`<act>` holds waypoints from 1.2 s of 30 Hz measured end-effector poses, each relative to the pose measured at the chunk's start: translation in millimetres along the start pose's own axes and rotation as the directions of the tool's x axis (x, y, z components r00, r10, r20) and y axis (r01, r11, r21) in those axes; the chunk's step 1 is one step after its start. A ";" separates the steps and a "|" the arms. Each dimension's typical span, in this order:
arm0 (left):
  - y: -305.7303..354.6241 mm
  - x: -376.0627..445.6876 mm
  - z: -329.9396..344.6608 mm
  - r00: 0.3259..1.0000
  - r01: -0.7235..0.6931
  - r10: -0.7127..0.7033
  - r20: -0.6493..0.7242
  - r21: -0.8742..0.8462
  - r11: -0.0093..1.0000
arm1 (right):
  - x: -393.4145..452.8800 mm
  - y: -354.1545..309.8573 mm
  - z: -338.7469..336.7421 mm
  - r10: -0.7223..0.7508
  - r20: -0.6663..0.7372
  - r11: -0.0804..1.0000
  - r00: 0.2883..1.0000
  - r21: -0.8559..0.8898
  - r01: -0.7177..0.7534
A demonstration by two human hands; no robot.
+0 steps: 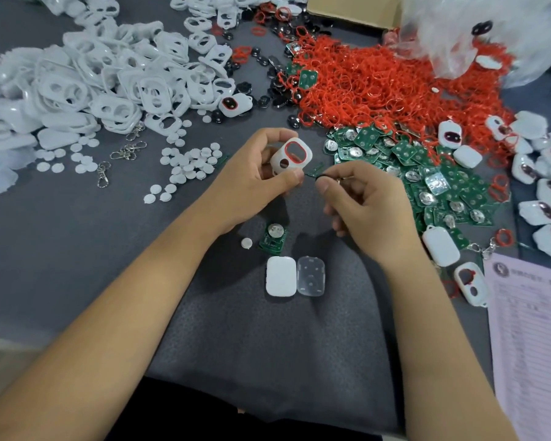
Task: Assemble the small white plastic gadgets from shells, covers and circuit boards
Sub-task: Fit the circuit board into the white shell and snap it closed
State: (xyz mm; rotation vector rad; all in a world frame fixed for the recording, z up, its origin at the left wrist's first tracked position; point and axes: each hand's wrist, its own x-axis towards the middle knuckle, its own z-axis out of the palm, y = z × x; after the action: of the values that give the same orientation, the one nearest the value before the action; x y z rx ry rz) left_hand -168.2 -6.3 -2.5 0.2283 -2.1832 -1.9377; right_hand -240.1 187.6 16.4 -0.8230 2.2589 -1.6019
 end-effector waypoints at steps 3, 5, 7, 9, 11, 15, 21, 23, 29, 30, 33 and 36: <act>-0.1 0.4 0.9 1.000 0.004 -0.004 -0.022 0.023 1.000 | -0.5 -4.9 8.0 0.001 -0.094 0.984 0.996 0.179 0.016; -0.2 0.7 0.8 0.999 0.012 -0.011 -0.035 0.021 1.000 | -0.4 -7.2 10.8 0.002 -0.133 0.971 0.991 0.235 0.030; -0.6 0.9 0.5 0.999 0.018 -0.017 -0.043 0.017 1.000 | -0.1 -7.3 11.2 -0.003 -0.145 0.967 0.989 0.251 0.040; -1.5 1.0 0.6 0.998 0.026 -0.025 -0.052 0.014 1.000 | 0.8 -6.0 11.2 -0.004 -0.151 0.970 0.989 0.241 0.041; -1.8 1.1 0.4 0.998 0.029 -0.027 -0.058 0.029 0.999 | 1.6 -4.8 12.3 0.011 -0.156 0.966 0.988 0.258 0.030; -1.2 0.1 -1.0 0.998 0.014 -0.011 -0.063 0.059 0.998 | 2.8 -3.1 14.7 0.015 -0.161 0.965 0.987 0.260 0.028; -1.0 0.2 -1.2 0.998 0.016 -0.013 -0.059 0.053 0.998 | 3.7 -0.8 15.6 0.010 -0.159 0.961 0.987 0.273 0.034; 0.4 0.2 -0.4 0.998 0.037 -0.035 -0.058 0.038 0.999 | 3.8 -0.8 15.9 0.014 -0.160 0.956 0.987 0.292 0.034; 2.2 0.2 2.6 0.996 0.069 -0.072 -0.056 -0.050 0.996 | 4.4 -0.6 15.5 0.008 -0.172 0.958 0.985 0.283 0.042; 2.2 0.2 2.9 0.995 0.073 -0.077 -0.058 -0.055 0.996 | 4.5 -0.4 15.8 0.007 -0.174 0.960 0.985 0.278 0.042; 4.1 -0.7 2.7 0.995 0.082 -0.085 -0.054 -0.059 0.995 | 5.0 -0.1 15.8 0.006 -0.177 0.959 0.984 0.279 0.045; 6.2 -2.1 2.6 0.995 0.088 -0.091 -0.051 -0.056 0.995 | 5.5 -0.5 14.6 0.003 -0.183 0.953 0.983 0.299 0.053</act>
State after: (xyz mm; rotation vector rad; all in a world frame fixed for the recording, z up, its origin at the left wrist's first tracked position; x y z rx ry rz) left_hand -166.7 -2.5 3.2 0.3705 -2.1187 -2.0099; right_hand -237.0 172.9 12.2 -0.6504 2.0425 -2.0438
